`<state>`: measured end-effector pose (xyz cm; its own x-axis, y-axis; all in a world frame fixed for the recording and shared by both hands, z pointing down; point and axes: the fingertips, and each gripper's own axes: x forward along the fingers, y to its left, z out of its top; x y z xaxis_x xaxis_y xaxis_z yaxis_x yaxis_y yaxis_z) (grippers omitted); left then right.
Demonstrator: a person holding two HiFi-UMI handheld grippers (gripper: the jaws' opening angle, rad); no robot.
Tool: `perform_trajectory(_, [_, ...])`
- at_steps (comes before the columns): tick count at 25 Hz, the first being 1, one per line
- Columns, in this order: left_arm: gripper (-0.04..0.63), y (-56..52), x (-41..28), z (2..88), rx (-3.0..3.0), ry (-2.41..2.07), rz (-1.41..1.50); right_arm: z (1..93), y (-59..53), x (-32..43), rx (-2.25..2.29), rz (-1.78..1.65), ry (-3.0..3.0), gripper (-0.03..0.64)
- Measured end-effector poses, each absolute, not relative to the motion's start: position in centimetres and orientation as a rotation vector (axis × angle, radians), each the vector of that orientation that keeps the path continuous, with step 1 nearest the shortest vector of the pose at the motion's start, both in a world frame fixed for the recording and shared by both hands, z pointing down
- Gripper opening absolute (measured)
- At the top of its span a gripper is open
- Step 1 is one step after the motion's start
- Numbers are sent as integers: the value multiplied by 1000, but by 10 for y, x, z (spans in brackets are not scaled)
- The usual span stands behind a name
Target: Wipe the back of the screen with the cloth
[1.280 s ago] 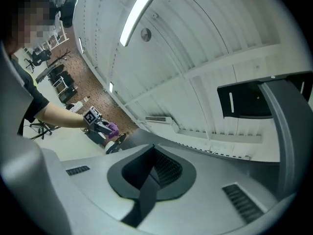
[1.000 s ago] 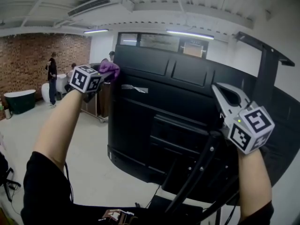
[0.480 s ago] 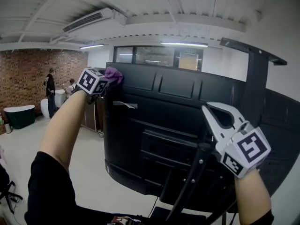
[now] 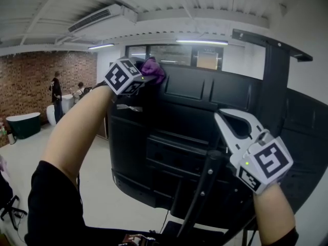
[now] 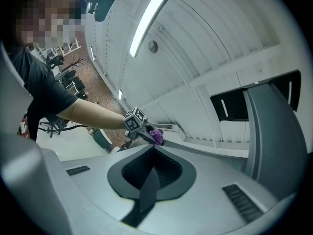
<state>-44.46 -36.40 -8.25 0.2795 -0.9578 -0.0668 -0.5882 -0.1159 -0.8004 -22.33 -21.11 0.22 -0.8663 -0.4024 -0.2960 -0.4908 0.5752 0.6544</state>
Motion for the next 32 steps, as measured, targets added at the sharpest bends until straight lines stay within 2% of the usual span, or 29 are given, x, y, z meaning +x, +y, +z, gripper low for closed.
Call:
perform_trajectory(8, [160,-364,-346,-83,-1709,1211,-787,3,-200,-208,-724,1142,2679,7])
perform_trajectory(17, [160,-352,-192,-79,-1714,924,-780,10,-188,-190,-698,1126,2681,6])
perform_trajectory(23, [160,-348,-136,-65,-1745,824,-748,16,-193,-188,-711,1104,2692,6])
perform_trajectory(27, [160,-343,-167,-57,-1743,845,-750,17,-194,-198,-695,1096,2702,6])
perform_trajectory(32, [160,-307,-317,-54,-1668,960,-772,22,-202,-208,-691,1076,2713,7])
